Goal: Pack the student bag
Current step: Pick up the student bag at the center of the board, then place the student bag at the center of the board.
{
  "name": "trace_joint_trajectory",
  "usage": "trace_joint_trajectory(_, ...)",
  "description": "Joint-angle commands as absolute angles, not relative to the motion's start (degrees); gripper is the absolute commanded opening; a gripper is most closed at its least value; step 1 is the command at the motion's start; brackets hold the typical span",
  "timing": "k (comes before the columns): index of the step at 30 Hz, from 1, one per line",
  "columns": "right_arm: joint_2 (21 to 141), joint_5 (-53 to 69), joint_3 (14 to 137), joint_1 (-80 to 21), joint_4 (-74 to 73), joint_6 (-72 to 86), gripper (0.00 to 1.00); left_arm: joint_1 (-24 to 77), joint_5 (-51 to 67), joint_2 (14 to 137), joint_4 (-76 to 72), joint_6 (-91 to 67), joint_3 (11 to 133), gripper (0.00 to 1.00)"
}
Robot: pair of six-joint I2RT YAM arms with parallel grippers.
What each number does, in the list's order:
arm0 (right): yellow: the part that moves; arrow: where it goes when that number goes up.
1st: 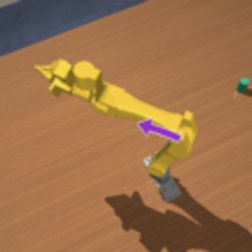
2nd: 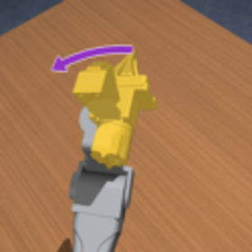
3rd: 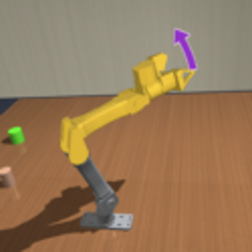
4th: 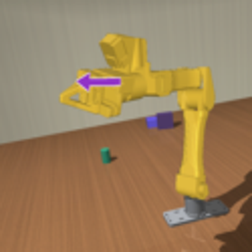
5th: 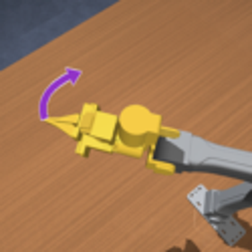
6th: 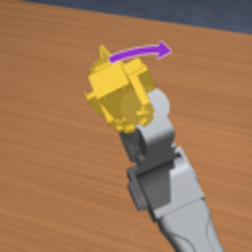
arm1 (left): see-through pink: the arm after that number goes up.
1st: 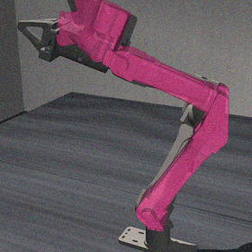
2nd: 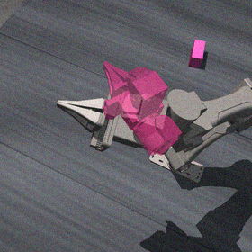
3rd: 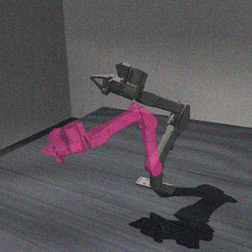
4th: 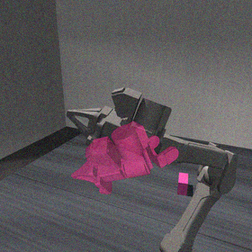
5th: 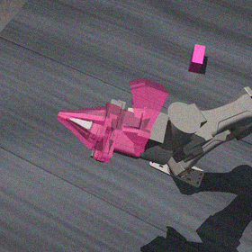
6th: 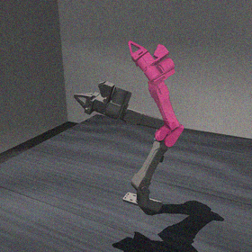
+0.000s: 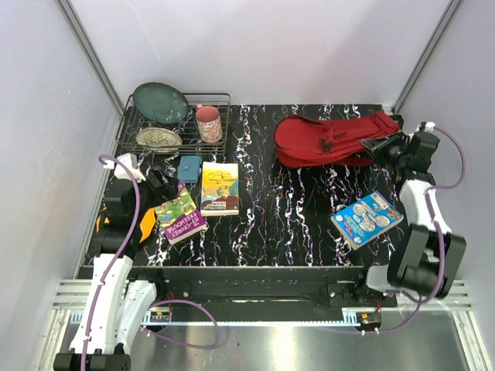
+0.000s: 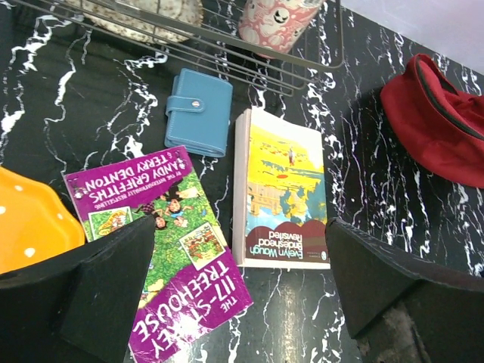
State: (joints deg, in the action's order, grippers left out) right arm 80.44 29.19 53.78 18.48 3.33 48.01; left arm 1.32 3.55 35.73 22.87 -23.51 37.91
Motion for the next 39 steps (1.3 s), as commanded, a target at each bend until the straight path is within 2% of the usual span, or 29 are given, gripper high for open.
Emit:
trace_joint_trajectory(1, 71.04, 36.73, 48.44, 18.54, 0.88, 49.04, 0.00, 0.88, 9.57, 37.00, 20.48, -23.11, 40.34, 0.99)
trace_joint_trajectory(10, 61.53, 45.35, 40.78, 18.54, -5.53, 46.85, 0.00, 0.88, 13.10, 38.32, 19.25, -24.70, 40.25, 0.99)
trace_joint_trajectory(17, 60.73, 52.99, 37.89, 18.54, -0.54, 50.44, 0.00, 1.14, 12.40, 37.89, 20.56, -21.89, 41.04, 0.99)
trace_joint_trajectory(21, 60.03, 52.39, 35.08, 18.37, 0.36, 49.32, 0.00, 3.77, 9.06, 37.09, 21.62, -20.21, 41.48, 0.99)
trace_joint_trajectory(24, 59.77, 51.59, 32.71, 18.37, 0.26, 48.78, 0.00, 10.43, 2.67, 38.93, 23.54, -21.09, 43.06, 0.99)
trace_joint_trajectory(25, 59.85, 51.85, 32.09, 18.37, 0.26, 48.78, 0.00, 17.51, -7.11, 39.63, 24.42, -22.22, 43.50, 0.99)
trace_joint_trajectory(28, 59.24, 52.64, 28.84, 18.37, 4.55, 51.41, 0.00, 29.74, -18.86, 44.11, 26.02, -23.11, 45.61, 0.99)
trace_joint_trajectory(39, 58.62, 49.48, 24.44, 18.28, 2.02, 48.43, 0.00, 44.55, -6.24, 59.75, 8.09, -29.09, 50.88, 0.99)
